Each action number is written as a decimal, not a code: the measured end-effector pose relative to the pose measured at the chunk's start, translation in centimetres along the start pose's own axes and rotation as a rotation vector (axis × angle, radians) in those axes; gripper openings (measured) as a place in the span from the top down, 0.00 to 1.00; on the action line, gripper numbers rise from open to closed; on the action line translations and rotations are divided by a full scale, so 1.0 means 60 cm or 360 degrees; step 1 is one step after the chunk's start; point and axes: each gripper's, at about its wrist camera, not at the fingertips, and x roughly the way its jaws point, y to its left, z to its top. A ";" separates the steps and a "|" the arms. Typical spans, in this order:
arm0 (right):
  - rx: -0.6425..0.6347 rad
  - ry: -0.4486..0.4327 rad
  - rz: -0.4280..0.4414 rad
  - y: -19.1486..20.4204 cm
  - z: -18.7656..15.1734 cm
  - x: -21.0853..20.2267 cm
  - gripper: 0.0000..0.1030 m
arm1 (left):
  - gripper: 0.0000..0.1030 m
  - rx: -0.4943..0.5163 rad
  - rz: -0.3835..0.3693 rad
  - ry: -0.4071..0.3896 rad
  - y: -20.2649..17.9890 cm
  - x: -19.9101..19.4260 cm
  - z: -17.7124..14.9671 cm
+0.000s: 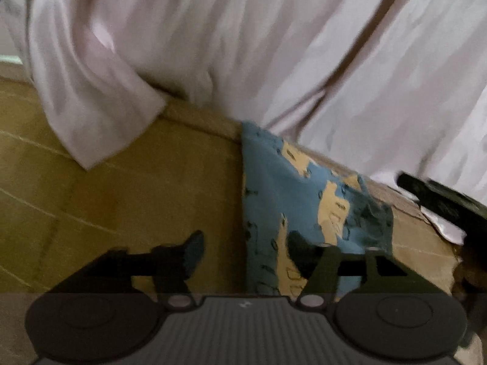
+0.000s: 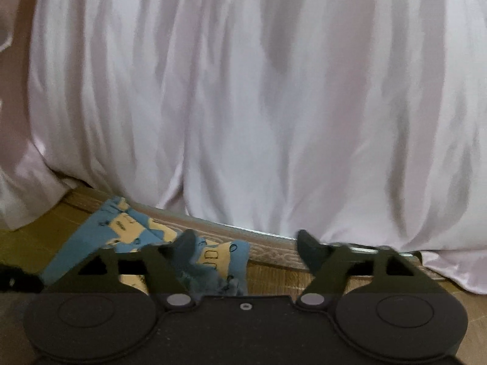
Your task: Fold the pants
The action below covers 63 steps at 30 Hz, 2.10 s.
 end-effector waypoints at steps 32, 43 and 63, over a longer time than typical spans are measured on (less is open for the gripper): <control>0.0330 -0.0097 0.0005 0.051 -0.130 -0.307 0.01 | 0.00 0.0503 0.0257 -0.0291 -0.062 -0.215 -0.115; 0.0305 -0.0073 -0.0065 0.060 -0.163 -0.302 0.01 | 0.00 0.0524 0.0242 -0.0270 -0.055 -0.191 -0.134; 0.0327 0.0005 -0.0103 0.048 -0.207 -0.282 0.01 | 0.00 0.0669 0.0173 -0.0239 -0.087 -0.161 -0.170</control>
